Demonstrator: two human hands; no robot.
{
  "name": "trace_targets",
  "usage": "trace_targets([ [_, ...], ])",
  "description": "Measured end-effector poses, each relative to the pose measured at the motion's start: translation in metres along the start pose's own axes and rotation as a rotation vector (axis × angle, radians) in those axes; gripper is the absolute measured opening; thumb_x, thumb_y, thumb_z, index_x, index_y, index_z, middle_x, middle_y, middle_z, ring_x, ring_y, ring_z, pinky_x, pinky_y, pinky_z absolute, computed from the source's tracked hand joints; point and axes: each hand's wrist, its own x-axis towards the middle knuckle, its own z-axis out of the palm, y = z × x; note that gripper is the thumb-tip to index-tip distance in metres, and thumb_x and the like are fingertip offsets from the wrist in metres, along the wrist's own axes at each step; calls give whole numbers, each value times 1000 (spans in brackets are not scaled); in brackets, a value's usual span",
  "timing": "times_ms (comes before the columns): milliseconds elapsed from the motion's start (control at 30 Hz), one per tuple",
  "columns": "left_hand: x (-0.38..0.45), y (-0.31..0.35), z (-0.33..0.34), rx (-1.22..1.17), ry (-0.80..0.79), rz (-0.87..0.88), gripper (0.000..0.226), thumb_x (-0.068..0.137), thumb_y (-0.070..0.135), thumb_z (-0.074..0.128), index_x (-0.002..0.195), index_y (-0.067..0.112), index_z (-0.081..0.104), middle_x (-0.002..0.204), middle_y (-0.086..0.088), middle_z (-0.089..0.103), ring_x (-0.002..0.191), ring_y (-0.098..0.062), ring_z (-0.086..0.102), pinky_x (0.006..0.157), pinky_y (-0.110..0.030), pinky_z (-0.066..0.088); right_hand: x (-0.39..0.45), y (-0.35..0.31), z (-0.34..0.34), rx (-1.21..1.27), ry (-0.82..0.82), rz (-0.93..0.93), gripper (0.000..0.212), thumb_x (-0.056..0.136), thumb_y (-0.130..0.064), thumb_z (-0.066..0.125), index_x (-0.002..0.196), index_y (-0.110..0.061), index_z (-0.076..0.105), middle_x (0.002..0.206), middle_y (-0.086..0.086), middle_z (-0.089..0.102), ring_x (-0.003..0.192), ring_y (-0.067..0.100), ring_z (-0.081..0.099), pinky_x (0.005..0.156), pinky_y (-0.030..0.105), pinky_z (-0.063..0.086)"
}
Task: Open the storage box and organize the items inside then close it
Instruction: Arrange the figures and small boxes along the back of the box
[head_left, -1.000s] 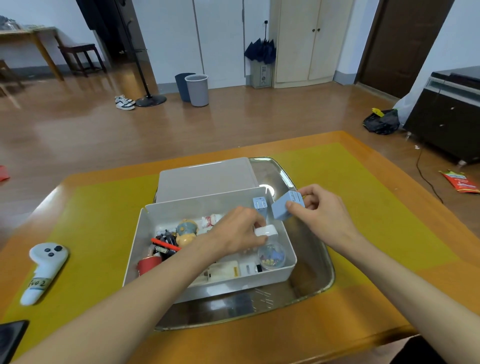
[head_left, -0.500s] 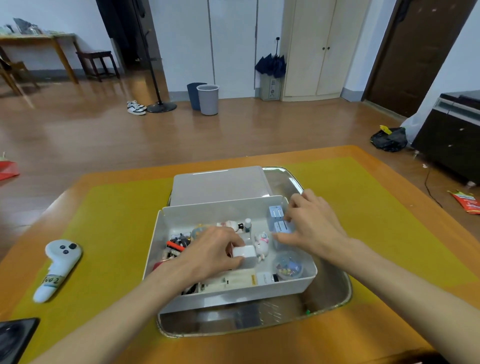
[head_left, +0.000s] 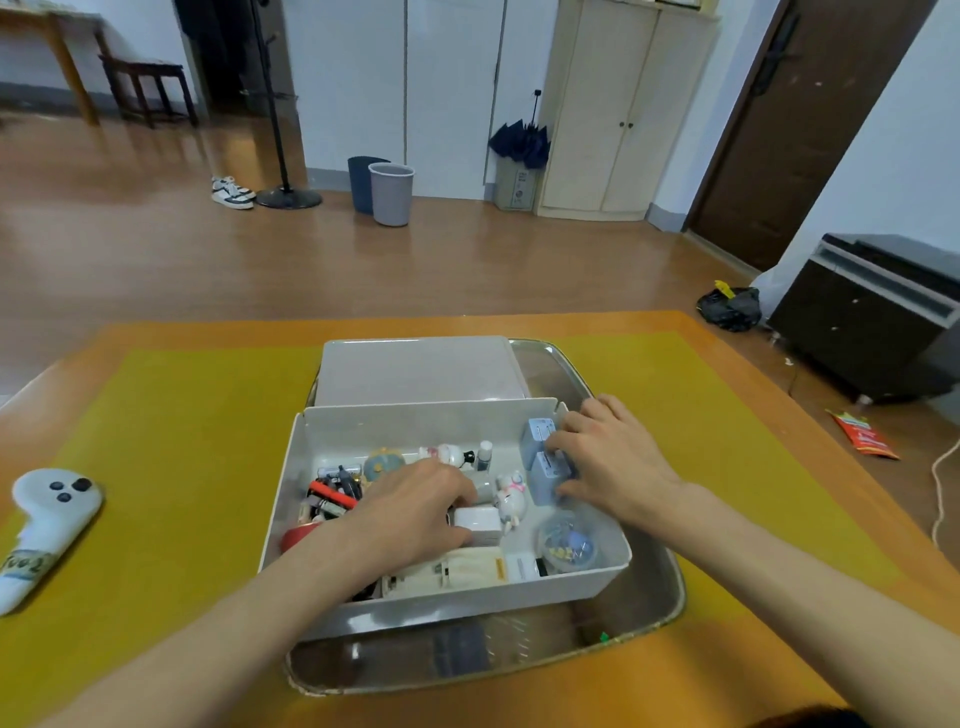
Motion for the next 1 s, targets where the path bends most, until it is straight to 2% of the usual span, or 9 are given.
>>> trace_targets([
  [133, 2, -1, 2, -56, 0, -28, 21, 81, 48, 72, 92, 31, 72, 89, 16, 66, 83, -6, 57, 62, -30, 50, 12, -1, 2, -33, -10, 25, 39, 74, -49, 71, 103, -23, 71, 100, -3, 66, 100, 23, 52, 102, 38, 30],
  [267, -1, -2, 7, -100, 27, -61, 27, 82, 55, 71, 99, 34, 73, 94, 17, 66, 87, -4, 56, 71, -34, 55, 14, -2, 3, -63, -3, 66, 33, 81, -38, 64, 109, -20, 65, 110, -2, 61, 108, 24, 48, 102, 37, 32],
  [433, -6, -3, 5, -121, 15, -100, 35, 82, 58, 70, 108, 35, 71, 105, 16, 66, 96, -8, 58, 80, -39, 55, -7, -1, -14, 234, -1, -88, 32, 83, -45, 68, 109, -26, 69, 101, -8, 67, 97, 16, 50, 92, 35, 43],
  [533, -8, -1, 5, -133, 8, -107, 37, 82, 59, 68, 110, 34, 70, 105, 15, 66, 97, -9, 58, 81, -39, 55, -22, -6, -20, 194, -216, -185, 54, 77, -70, 59, 117, -34, 66, 101, -12, 68, 108, 14, 52, 115, 42, 26],
  [633, -9, 0, 3, -144, 7, -120, 32, 84, 52, 71, 110, 36, 69, 105, 17, 65, 97, -7, 58, 81, -39, 55, -25, -11, -14, 98, -331, -223, 59, 78, -67, 64, 125, -32, 60, 110, -8, 68, 120, 16, 50, 124, 47, 0],
  [733, -10, 0, 3, -157, 9, -121, 30, 84, 51, 71, 109, 34, 71, 103, 17, 66, 95, -7, 58, 80, -39, 55, -23, -14, -10, 59, -326, -263, 49, 82, -63, 61, 118, -31, 63, 109, -8, 69, 118, 17, 52, 124, 47, -5],
  [833, -10, 0, 3, -151, -6, -111, 35, 83, 57, 69, 109, 33, 71, 102, 14, 66, 96, -8, 57, 80, -39, 55, -21, -11, -10, 142, -279, -200, 48, 78, -72, 60, 107, -33, 60, 100, -12, 65, 107, 15, 56, 118, 40, 20],
  [900, -9, -1, 2, -152, -24, -107, 42, 81, 67, 64, 103, 33, 72, 99, 13, 65, 92, -8, 57, 77, -39, 55, -17, -6, -14, 218, -187, -165, 52, 77, -73, 61, 111, -34, 57, 102, -13, 65, 102, 16, 55, 94, 32, 40],
  [1000, -7, -2, 3, -148, -9, -110, 36, 82, 63, 66, 104, 34, 72, 98, 15, 65, 91, -6, 56, 76, -38, 56, -1, -1, -22, 275, -17, -109, 67, 76, -74, 56, 123, -26, 59, 109, -9, 62, 99, 15, 48, 81, 31, 43],
])
